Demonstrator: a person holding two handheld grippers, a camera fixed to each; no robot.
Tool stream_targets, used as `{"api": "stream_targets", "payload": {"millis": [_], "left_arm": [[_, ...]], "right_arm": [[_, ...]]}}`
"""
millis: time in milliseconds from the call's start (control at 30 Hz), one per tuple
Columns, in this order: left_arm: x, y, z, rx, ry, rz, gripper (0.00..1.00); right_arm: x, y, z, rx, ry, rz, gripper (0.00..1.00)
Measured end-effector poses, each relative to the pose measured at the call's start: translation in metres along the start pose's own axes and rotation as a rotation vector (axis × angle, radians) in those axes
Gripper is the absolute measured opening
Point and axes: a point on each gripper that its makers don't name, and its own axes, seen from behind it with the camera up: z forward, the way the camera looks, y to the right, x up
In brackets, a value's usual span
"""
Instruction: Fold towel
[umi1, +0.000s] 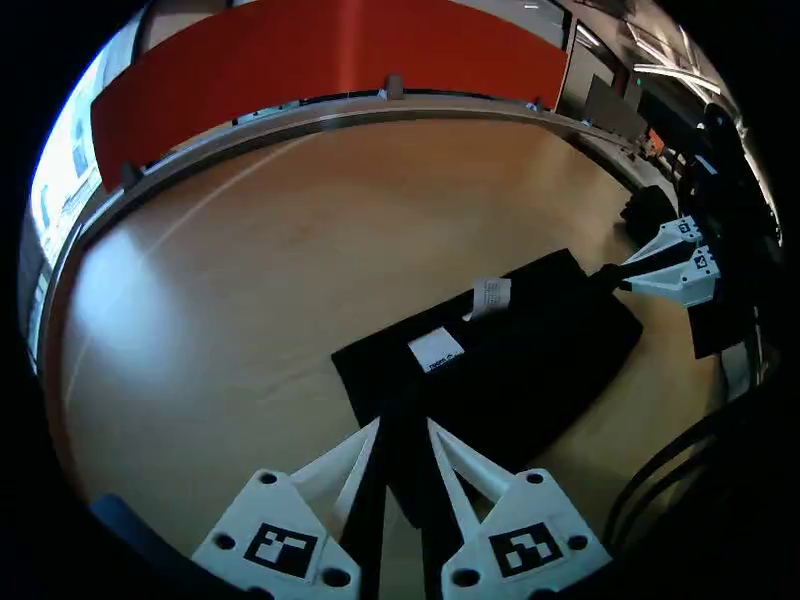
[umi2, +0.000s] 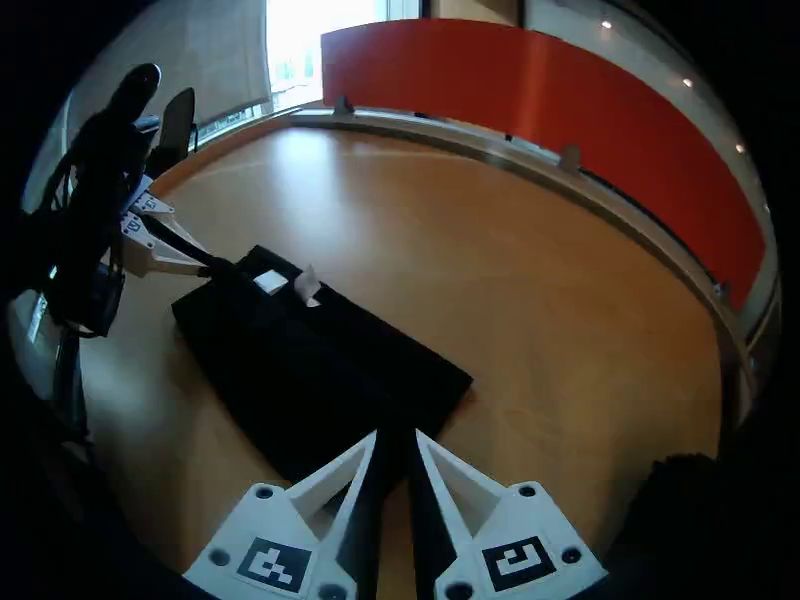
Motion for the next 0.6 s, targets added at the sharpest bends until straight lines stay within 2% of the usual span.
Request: {"api": "stream_targets", "payload": {"millis": [367,467,600], "left_arm": [[0.005,-0.013,0.017,0.058,-0.008,0.028,0.29],[0.008,-0.016,0.019,0.067,-0.007,0.03,0.3],[0.013,-0.022,0.021,0.083,-0.002,0.032,0.36]], "right_arm": [[-0.005,0.011,0.017,-0.035,-0.029,0.019,0.25],[-0.003,0.015,0.02,-0.049,-0.03,0.024,0.3],[-0.001,0.023,0.024,-0.067,-0.031,0.035,0.39]]}}
